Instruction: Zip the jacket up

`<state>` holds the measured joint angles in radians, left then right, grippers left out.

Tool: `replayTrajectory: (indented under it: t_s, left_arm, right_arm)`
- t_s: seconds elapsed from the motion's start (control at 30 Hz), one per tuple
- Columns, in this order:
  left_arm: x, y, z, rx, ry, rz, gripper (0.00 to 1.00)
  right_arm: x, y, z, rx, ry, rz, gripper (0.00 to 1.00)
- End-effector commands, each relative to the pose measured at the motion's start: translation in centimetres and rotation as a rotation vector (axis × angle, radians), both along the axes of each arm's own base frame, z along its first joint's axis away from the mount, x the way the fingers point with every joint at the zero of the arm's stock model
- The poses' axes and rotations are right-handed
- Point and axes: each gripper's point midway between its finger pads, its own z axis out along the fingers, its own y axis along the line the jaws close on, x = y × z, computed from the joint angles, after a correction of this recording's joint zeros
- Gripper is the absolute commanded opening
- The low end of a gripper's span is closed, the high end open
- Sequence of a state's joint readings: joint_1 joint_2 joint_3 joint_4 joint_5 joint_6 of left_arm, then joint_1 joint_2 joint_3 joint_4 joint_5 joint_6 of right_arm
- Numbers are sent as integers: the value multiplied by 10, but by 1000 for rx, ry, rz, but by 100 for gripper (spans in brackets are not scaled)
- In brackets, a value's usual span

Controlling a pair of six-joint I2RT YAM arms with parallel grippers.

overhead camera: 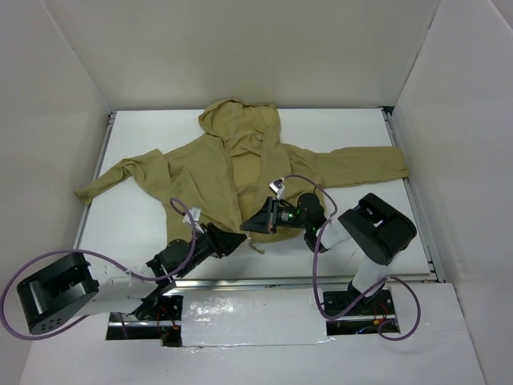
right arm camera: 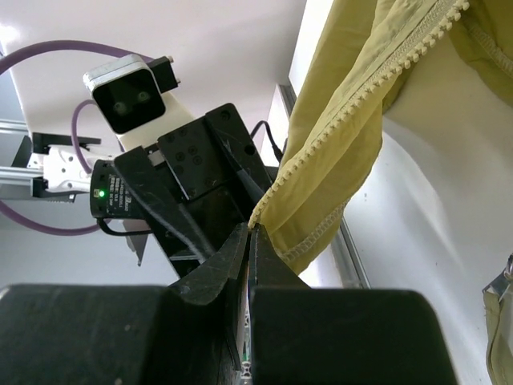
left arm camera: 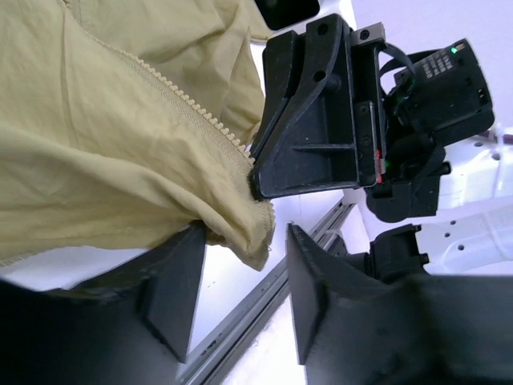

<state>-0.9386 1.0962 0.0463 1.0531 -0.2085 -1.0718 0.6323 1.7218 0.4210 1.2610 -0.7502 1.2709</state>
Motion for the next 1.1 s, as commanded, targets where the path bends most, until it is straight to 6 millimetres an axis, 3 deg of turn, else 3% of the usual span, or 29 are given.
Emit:
replayTrajectory:
  t_s: [0.0,0.13,0.4,0.53,0.63,0.8,1.07]
  left_arm:
    - [-3,1,7,-35,-52,-21,55]
    - [-3,1,7,-49,-53,-31,49]
    - [-4,-1,15,-68,-80,-51,29]
    - [-7,-5,20,-64,-102,-82,39]
    - [-9,-6,20,-63,-105,-92,41]
    - [-10,-4,18,-60,-107,-94,36]
    - [-7,1,20,-55,-113,-71,38]
  right_arm:
    - [2,3,17,35,-58,20,0]
    - [3,5,17,33,-57,24,0]
    - [4,6,10,11,-33,28,0]
    - [5,8,5,-13,-18,36,0]
    - [7,9,3,-34,-13,43,0]
    - [10,12,0,-88,-19,85,0]
    - [15,6,-3,-152,-57,106,0]
